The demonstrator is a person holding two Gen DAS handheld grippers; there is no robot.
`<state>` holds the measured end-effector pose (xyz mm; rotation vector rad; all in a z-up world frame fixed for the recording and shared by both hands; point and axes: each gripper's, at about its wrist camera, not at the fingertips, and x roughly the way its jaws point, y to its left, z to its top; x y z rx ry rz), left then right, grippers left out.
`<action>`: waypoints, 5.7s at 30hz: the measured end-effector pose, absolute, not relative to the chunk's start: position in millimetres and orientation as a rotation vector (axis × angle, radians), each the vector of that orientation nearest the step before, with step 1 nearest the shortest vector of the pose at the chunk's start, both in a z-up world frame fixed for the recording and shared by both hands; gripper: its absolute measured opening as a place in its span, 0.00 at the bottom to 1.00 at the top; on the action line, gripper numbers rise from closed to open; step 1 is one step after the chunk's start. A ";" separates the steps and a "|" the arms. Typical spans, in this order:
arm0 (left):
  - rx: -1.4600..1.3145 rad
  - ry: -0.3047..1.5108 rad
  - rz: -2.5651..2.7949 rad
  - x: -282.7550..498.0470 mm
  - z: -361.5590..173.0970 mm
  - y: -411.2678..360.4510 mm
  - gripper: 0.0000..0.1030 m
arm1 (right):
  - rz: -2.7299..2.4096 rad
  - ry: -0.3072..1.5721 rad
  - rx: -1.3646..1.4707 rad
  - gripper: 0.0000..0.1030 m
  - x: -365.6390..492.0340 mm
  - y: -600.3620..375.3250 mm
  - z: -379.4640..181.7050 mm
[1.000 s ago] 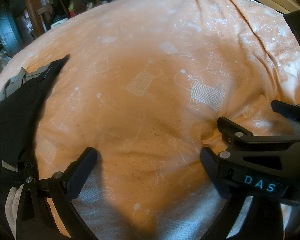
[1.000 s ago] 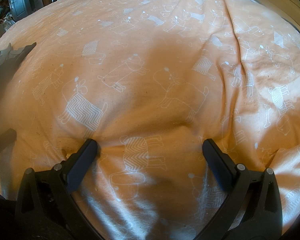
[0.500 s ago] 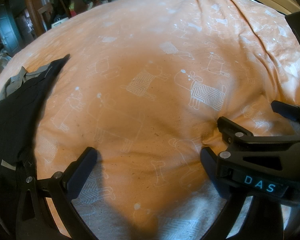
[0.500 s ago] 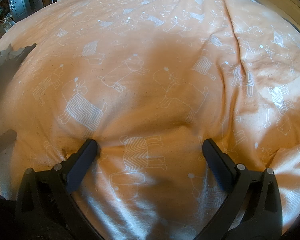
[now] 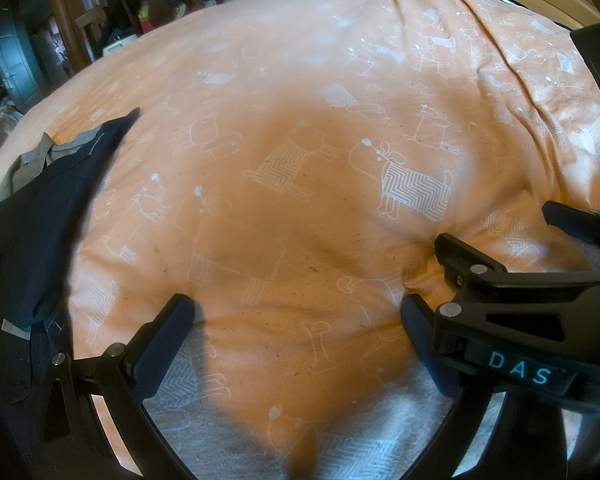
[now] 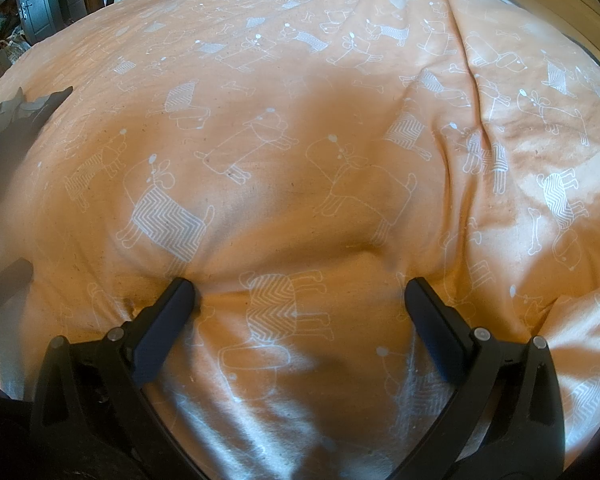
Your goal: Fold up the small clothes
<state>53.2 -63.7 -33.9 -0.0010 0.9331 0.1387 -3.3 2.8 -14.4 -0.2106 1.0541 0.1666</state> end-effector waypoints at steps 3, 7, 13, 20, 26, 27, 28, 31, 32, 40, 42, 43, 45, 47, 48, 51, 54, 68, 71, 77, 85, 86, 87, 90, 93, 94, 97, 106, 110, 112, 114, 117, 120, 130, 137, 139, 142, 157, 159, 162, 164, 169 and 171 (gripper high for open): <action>-0.001 0.933 0.139 53.3 -33.8 -63.7 1.00 | 0.167 1.054 -0.211 1.00 -3.4 2.8 -14.5; -0.001 0.933 0.139 53.4 -33.8 -63.7 1.00 | 0.167 1.054 -0.211 1.00 -3.4 2.8 -14.5; -0.001 0.934 0.138 53.5 -33.8 -63.6 1.00 | 0.166 1.054 -0.210 1.00 -3.5 2.7 -14.5; -0.002 0.934 0.139 53.4 -34.0 -63.3 1.00 | 0.166 1.054 -0.210 1.00 -2.7 2.3 -14.1; -0.001 0.934 0.139 53.6 -34.0 -63.4 1.00 | 0.166 1.054 -0.210 1.00 -3.2 2.2 -14.1; -0.001 0.934 0.139 53.6 -34.0 -63.4 1.00 | 0.166 1.054 -0.210 1.00 -3.2 2.2 -14.1; -0.001 0.934 0.139 53.6 -34.0 -63.4 1.00 | 0.166 1.054 -0.210 1.00 -3.2 2.2 -14.1; -0.001 0.934 0.139 53.7 -34.0 -63.3 1.00 | 0.166 1.053 -0.210 1.00 -3.3 2.2 -14.1; -0.002 0.935 0.138 53.7 -34.0 -63.3 1.00 | 0.165 1.051 -0.210 1.00 -3.1 2.1 -14.3; -0.003 0.937 0.140 54.0 -34.4 -63.1 1.00 | 0.180 1.056 -0.217 1.00 1.1 1.6 -16.0; -0.007 0.937 0.138 53.7 -34.8 -63.1 1.00 | 0.189 1.055 -0.225 1.00 3.7 1.9 -16.2; -0.008 0.938 0.138 53.6 -34.9 -63.2 1.00 | 0.193 1.056 -0.228 1.00 6.4 3.6 -15.5; -0.010 0.936 0.136 52.8 -34.2 -62.9 1.00 | 0.197 1.057 -0.231 1.00 8.4 4.7 -15.1; -0.008 0.937 0.137 51.9 -33.9 -62.4 1.00 | 0.222 1.055 -0.241 1.00 10.2 4.1 -15.3; -0.007 0.936 0.138 51.6 -33.8 -62.3 1.00 | 0.234 1.057 -0.238 1.00 13.3 3.1 -15.3; -0.024 0.929 0.136 51.3 -34.2 -61.0 1.00 | 0.241 1.060 -0.234 1.00 17.2 2.2 -14.7; -0.021 0.935 0.135 53.0 -34.1 -62.2 1.00 | 0.241 1.063 -0.236 1.00 20.3 2.5 -14.3; -0.191 1.144 -0.386 32.1 10.1 -24.4 1.00 | 0.460 1.043 -0.026 1.00 31.0 -20.2 42.1; -0.200 1.055 -0.440 -10.7 44.5 -1.1 1.00 | 0.567 0.877 0.088 1.00 14.3 -27.0 89.7; -0.297 0.937 -0.536 -122.1 104.0 63.2 1.00 | 0.773 0.496 0.247 1.00 -77.1 -0.8 177.7; -0.345 0.936 -0.637 -231.6 119.0 112.4 1.00 | 0.929 0.609 0.242 1.00 -187.6 70.9 137.6; -0.350 0.927 -0.657 -241.2 122.6 113.4 1.00 | 0.942 0.640 0.251 1.00 -199.7 75.1 129.3; -0.348 0.912 -0.692 -252.8 129.5 112.4 1.00 | 0.953 0.674 0.258 1.00 -207.9 83.5 121.2; -0.314 0.862 -0.836 -282.1 156.5 96.8 1.00 | 0.963 0.830 0.223 1.00 -225.9 107.6 90.7; -0.241 0.777 -0.879 -304.3 185.9 89.7 1.00 | 1.031 1.056 0.102 1.00 -245.2 140.2 61.3; -0.229 0.743 -0.867 -309.1 196.5 93.7 1.00 | 1.063 1.137 0.057 1.00 -261.0 150.1 49.0; -0.281 0.624 -0.813 -318.8 226.1 127.1 1.00 | 1.230 1.292 0.053 1.00 -304.2 155.2 42.6; -0.134 0.781 -0.047 -230.9 136.5 269.7 1.00 | 0.641 0.953 -0.019 1.00 -177.7 117.9 72.7; -0.145 0.913 0.177 -199.6 66.8 330.8 1.00 | 0.400 1.031 -0.143 1.00 -117.2 115.8 20.7; -0.208 0.988 0.218 -194.1 39.1 354.8 1.00 | 0.409 1.090 -0.136 1.00 -114.3 112.9 -5.2; -0.253 0.994 0.204 -194.3 26.2 361.3 1.00 | 0.416 1.030 -0.135 1.00 -124.9 107.9 -6.9; -0.277 0.977 0.201 -195.4 22.2 362.6 1.00 | 0.416 1.025 -0.015 1.00 -131.5 88.2 -4.7; -0.341 0.935 0.183 -206.3 11.1 370.5 1.00 | 0.464 1.059 -0.063 1.00 -127.3 83.2 -1.9; -0.339 0.860 0.167 -208.4 -3.7 373.9 1.00 | 0.306 0.743 -0.068 1.00 -0.3 24.6 105.4; -0.338 0.853 0.166 -205.2 -6.0 372.6 1.00 | 0.138 0.939 -0.254 0.93 122.4 -2.7 30.8; -0.337 0.853 0.169 -204.6 -5.9 372.3 1.00 | 0.101 0.934 -0.276 0.93 130.5 -10.3 26.0; -0.332 0.857 0.174 -203.5 -5.2 371.7 1.00 | 0.063 0.924 -0.267 0.79 149.3 -19.2 26.6; -0.538 0.703 0.145 -229.5 54.3 420.9 0.81 | 0.821 0.633 0.334 0.04 33.2 145.1 196.5; -0.537 0.668 0.159 -244.3 66.5 431.5 0.81 | 0.895 0.656 0.338 0.04 21.2 202.8 192.2; -0.540 0.654 0.179 -269.0 77.4 451.0 0.81 | 0.976 0.750 0.309 0.05 3.8 303.7 157.2; -0.535 0.653 0.199 -284.2 80.6 463.8 0.82 | 1.009 0.808 0.282 0.05 -4.0 342.9 136.7; -0.572 0.683 0.261 -312.3 70.3 494.3 0.82 | 1.032 0.944 0.207 0.06 -21.6 402.5 82.2; -0.591 0.691 0.269 -315.7 64.6 500.3 0.82 | 1.036 0.996 0.207 0.07 -19.6 410.9 63.6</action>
